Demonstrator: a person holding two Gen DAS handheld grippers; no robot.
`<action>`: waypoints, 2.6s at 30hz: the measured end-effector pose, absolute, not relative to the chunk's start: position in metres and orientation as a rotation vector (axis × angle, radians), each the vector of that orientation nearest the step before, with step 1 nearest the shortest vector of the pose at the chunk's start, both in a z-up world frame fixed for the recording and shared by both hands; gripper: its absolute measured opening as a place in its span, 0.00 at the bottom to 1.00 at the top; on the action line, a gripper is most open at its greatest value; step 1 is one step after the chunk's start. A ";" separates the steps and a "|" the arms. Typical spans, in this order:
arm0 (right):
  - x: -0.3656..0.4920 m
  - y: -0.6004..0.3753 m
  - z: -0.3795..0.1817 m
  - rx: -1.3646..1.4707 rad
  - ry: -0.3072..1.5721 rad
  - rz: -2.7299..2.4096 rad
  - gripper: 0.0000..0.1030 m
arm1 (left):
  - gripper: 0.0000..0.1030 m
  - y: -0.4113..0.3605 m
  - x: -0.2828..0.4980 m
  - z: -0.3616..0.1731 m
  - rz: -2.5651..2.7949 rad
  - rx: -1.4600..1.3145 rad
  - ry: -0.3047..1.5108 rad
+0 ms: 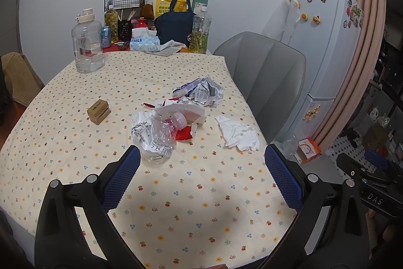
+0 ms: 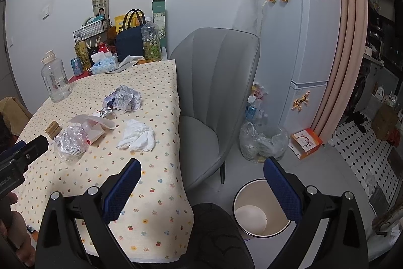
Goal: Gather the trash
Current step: 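Move both tools toward the trash pile on the table, then grasp the clear plastic bottle with the left tool while the right tool grasps the white tissue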
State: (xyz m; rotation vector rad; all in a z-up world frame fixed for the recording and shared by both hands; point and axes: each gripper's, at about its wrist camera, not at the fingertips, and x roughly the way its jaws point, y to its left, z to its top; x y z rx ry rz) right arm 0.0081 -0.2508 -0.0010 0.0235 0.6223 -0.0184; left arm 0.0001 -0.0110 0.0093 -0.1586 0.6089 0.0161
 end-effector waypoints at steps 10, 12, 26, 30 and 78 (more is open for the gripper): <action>0.009 -0.252 -0.002 0.021 0.624 -0.020 0.93 | 0.95 -0.009 -0.001 0.009 0.027 -0.163 0.609; 0.009 -0.252 -0.001 0.023 0.624 -0.019 0.93 | 0.95 -0.009 -0.001 0.009 0.028 -0.163 0.611; 0.011 -0.254 -0.007 0.028 0.634 -0.015 0.93 | 0.95 -0.004 -0.002 0.004 0.030 -0.189 0.615; 0.011 -0.255 -0.006 0.029 0.629 -0.015 0.93 | 0.95 -0.003 -0.001 0.002 0.029 -0.195 0.620; 0.102 -0.181 -0.050 0.047 0.754 0.359 0.72 | 0.95 0.068 0.042 -0.055 0.123 -0.380 0.740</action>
